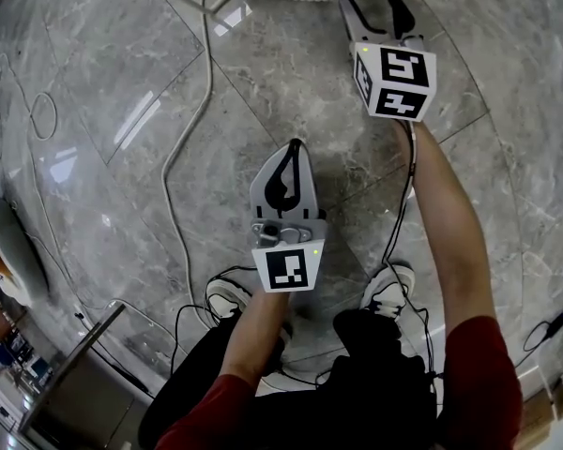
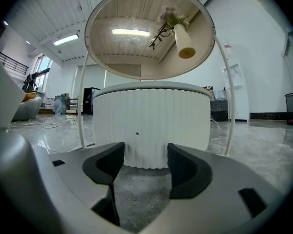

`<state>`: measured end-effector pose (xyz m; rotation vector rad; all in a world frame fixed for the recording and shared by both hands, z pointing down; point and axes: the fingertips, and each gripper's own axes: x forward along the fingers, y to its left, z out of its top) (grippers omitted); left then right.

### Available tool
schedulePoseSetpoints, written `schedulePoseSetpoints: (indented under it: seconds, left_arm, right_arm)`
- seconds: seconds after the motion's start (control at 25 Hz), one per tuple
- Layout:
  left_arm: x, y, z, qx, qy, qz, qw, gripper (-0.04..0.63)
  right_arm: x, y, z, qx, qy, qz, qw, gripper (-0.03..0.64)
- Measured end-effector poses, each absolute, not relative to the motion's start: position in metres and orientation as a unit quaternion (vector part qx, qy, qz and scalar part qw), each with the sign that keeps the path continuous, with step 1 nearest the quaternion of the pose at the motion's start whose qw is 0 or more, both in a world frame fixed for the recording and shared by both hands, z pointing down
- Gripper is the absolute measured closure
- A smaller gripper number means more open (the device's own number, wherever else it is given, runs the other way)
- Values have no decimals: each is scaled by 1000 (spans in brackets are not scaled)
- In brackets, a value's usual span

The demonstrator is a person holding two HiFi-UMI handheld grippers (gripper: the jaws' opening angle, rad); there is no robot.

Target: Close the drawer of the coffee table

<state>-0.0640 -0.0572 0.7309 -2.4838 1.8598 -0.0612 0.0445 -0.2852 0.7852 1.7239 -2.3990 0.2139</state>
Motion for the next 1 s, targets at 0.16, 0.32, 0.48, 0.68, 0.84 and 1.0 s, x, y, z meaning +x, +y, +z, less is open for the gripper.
schedulePoseSetpoints:
  seconds: [0.16,0.32,0.48,0.68,0.84,1.0]
  left_arm:
    - [-63,-56,733,-799,601,-21,14,581]
    - [-65,-55,735,-796,604,-21,14,581]
    - [-69,-54,742,-793,609,-25,2,582]
    - [-78,-55,751,-786,617,-29,-9,581]
    - [-80,-54,755,-785,618,-33,-14,581]
    - [-78,-54,757,-786,617,-37,-15,581]
  right_arm:
    - [45,-285,786,580,-807,70,89,342]
    - [42,-284,785,575,-810,66,94,342]
    - [44,-268,778,572,-813,61,88,342]
    - [49,-235,778,570,-815,51,86,342]
    - [52,-198,782,566,-818,50,90,342]
    - [57,-159,786,566,-816,64,93,342]
